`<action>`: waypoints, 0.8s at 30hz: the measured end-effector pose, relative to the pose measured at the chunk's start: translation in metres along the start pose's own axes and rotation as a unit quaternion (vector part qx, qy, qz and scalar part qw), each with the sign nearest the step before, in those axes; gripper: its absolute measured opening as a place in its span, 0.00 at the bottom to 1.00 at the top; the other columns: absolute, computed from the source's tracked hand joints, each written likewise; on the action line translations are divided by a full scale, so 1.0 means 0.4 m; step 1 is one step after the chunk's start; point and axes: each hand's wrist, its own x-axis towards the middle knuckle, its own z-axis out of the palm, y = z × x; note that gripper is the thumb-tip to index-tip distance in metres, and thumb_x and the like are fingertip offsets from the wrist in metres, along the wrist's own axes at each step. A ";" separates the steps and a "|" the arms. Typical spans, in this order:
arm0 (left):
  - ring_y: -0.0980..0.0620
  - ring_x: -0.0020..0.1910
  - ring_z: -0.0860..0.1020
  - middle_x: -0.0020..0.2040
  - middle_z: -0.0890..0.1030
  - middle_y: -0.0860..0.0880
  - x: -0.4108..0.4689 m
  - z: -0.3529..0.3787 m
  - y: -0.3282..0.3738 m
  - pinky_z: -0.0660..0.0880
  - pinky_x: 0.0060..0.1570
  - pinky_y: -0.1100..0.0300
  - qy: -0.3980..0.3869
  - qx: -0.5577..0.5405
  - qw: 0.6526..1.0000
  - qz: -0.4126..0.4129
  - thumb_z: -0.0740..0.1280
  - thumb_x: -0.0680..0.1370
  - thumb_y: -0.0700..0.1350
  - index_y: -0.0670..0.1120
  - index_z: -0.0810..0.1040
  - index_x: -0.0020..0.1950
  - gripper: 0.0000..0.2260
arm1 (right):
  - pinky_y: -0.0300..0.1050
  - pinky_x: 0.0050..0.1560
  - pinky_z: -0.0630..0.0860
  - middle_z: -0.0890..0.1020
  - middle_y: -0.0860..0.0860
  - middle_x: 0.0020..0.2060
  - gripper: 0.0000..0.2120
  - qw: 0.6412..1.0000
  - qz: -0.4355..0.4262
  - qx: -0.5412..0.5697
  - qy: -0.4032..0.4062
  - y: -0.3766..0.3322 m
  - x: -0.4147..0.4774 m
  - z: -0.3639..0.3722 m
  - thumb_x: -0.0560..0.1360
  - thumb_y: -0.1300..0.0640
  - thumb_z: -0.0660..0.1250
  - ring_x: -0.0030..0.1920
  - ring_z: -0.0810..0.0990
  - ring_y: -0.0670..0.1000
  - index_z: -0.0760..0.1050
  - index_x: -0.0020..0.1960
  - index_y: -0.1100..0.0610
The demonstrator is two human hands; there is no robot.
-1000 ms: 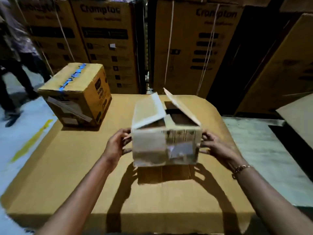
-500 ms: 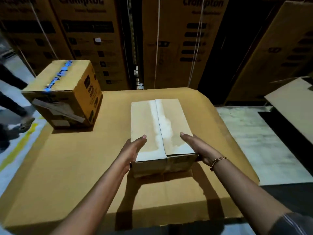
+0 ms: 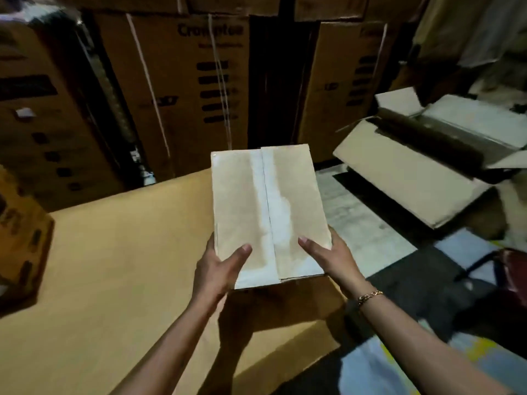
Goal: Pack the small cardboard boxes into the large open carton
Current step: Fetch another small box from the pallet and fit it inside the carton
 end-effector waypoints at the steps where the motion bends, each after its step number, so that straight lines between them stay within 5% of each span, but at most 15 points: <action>1: 0.52 0.55 0.82 0.57 0.82 0.59 0.006 0.044 0.021 0.80 0.57 0.49 -0.012 0.003 1.000 0.015 0.74 0.67 0.66 0.60 0.70 0.73 0.36 | 0.51 0.60 0.81 0.85 0.42 0.56 0.32 1.000 0.001 0.010 0.022 0.013 0.006 -0.045 0.65 0.32 0.77 0.57 0.84 0.47 0.76 0.65 0.42; 8: 0.50 0.56 0.81 0.58 0.81 0.55 0.033 0.435 0.187 0.80 0.53 0.55 -0.077 0.004 0.991 0.113 0.75 0.74 0.58 0.54 0.70 0.74 0.31 | 0.43 0.52 0.82 0.85 0.44 0.53 0.37 0.988 -0.024 0.012 0.152 0.076 0.041 -0.426 0.62 0.32 0.77 0.54 0.84 0.46 0.76 0.65 0.49; 15: 0.55 0.54 0.82 0.57 0.83 0.56 0.036 0.835 0.410 0.80 0.50 0.56 -0.117 -0.046 0.975 0.182 0.76 0.70 0.62 0.55 0.72 0.72 0.33 | 0.36 0.49 0.80 0.84 0.43 0.52 0.25 0.973 -0.067 -0.024 0.221 0.054 0.102 -0.861 0.70 0.41 0.77 0.53 0.83 0.45 0.75 0.63 0.45; 24: 0.56 0.59 0.82 0.60 0.83 0.54 0.135 1.191 0.746 0.80 0.61 0.51 -0.128 -0.127 0.938 0.295 0.77 0.72 0.57 0.51 0.71 0.74 0.33 | 0.35 0.49 0.81 0.84 0.45 0.52 0.32 0.937 -0.168 -0.043 0.304 -0.074 0.294 -1.281 0.71 0.41 0.78 0.50 0.84 0.40 0.73 0.69 0.52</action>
